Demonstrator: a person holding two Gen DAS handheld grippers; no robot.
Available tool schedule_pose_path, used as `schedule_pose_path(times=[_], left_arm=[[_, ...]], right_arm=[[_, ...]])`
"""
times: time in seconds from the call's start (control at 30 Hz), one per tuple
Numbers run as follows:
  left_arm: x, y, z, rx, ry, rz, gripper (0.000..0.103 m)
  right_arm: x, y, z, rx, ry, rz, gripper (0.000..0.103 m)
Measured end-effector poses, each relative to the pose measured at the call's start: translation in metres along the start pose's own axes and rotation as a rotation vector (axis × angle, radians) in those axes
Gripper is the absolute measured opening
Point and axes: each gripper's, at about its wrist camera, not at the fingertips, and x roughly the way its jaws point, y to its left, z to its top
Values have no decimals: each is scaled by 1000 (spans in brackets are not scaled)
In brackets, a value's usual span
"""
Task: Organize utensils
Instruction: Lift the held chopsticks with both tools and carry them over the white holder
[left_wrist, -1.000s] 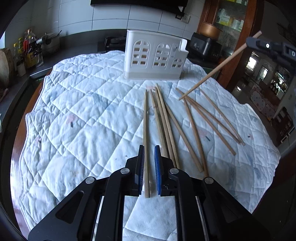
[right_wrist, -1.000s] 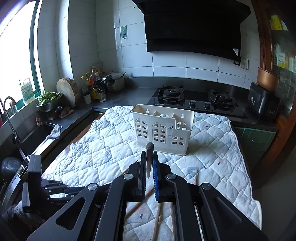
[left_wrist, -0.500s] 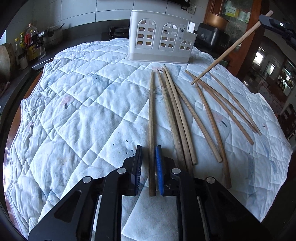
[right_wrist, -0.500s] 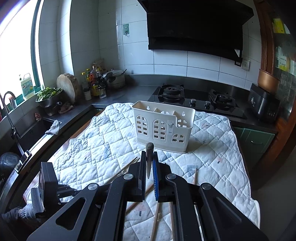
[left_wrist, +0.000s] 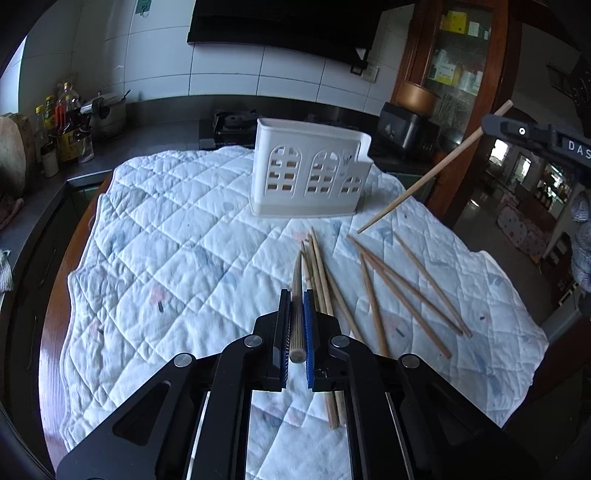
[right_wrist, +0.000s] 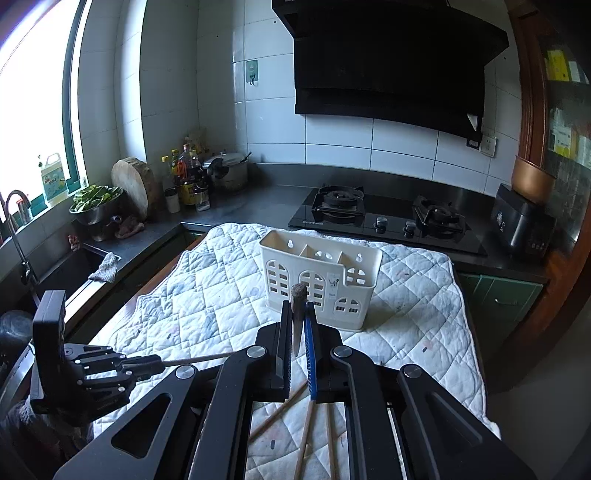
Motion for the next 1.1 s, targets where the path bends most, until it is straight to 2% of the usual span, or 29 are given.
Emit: schedule_pose_path(times=[0.3, 0.6, 0.73, 0.9, 1.1], left_arm=[[-1, -1, 59, 30, -19, -29, 5], [-7, -2, 128, 58, -49, -45, 5], [-21, -4, 164, 63, -108, -51, 5], [-40, -11, 215, 78, -231, -30, 5], [-24, -11, 257, 52, -324, 4, 5]], right_arm=[[-3, -15, 50, -14, -3, -15, 7], [-1, -38, 109, -33, -11, -101, 7], [23, -50, 123, -20, 22, -123, 7], [60, -60, 124, -5, 71, -130, 7], [95, -72, 117, 21, 103, -115, 7]])
